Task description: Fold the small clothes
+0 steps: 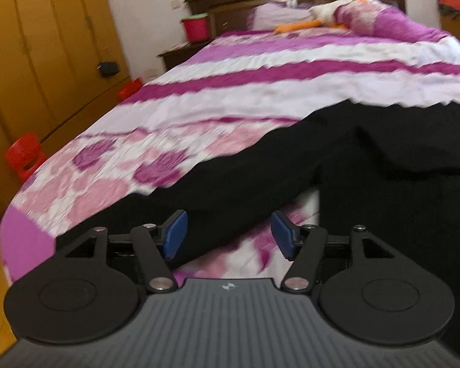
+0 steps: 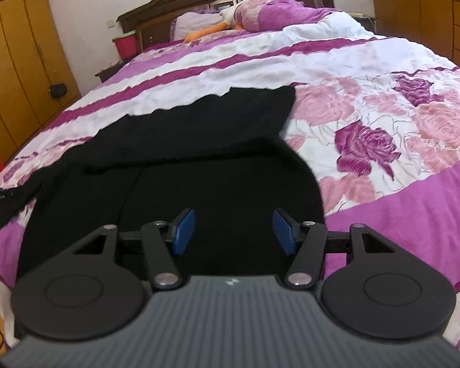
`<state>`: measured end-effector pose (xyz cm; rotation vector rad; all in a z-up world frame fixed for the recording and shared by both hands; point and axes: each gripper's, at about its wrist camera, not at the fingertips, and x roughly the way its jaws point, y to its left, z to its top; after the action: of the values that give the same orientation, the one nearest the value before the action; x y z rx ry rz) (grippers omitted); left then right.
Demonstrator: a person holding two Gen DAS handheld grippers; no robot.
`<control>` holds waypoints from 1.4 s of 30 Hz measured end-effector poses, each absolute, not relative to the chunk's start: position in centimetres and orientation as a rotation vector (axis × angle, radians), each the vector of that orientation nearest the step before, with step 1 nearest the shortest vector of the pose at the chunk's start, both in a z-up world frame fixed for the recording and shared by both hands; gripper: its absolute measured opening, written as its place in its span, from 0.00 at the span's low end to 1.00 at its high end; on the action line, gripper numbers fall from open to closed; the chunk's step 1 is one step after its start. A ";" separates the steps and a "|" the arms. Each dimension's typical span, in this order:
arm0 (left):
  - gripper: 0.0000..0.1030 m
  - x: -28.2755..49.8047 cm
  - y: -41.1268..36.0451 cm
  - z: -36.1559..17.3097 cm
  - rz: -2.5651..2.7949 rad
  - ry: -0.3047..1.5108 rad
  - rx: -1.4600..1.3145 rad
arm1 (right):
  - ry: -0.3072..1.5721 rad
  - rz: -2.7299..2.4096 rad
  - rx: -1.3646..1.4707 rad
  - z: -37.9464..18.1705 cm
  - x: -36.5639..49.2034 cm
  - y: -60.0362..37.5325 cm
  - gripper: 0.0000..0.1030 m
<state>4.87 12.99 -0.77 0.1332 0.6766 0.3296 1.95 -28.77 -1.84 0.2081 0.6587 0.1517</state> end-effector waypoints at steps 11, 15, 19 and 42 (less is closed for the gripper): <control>0.66 4.1 16.9 -4.0 0.410 0.751 0.119 | 0.739 0.144 0.204 -4.3 2.0 -28.0 0.57; 0.67 4.4 17.5 -5.0 0.403 0.754 0.115 | 0.757 0.135 0.179 -5.0 2.0 -27.6 0.57; 0.67 4.8 18.1 -5.7 0.441 0.728 0.156 | 0.764 0.126 0.179 -5.3 2.1 -27.5 0.57; 0.05 6.5 18.9 -1.2 0.531 0.449 0.078 | 0.752 0.132 0.220 -6.1 2.0 -27.7 0.58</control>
<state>6.45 18.86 -1.21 0.0784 0.4493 0.5308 1.95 -27.74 -6.08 0.2195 0.7516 0.1322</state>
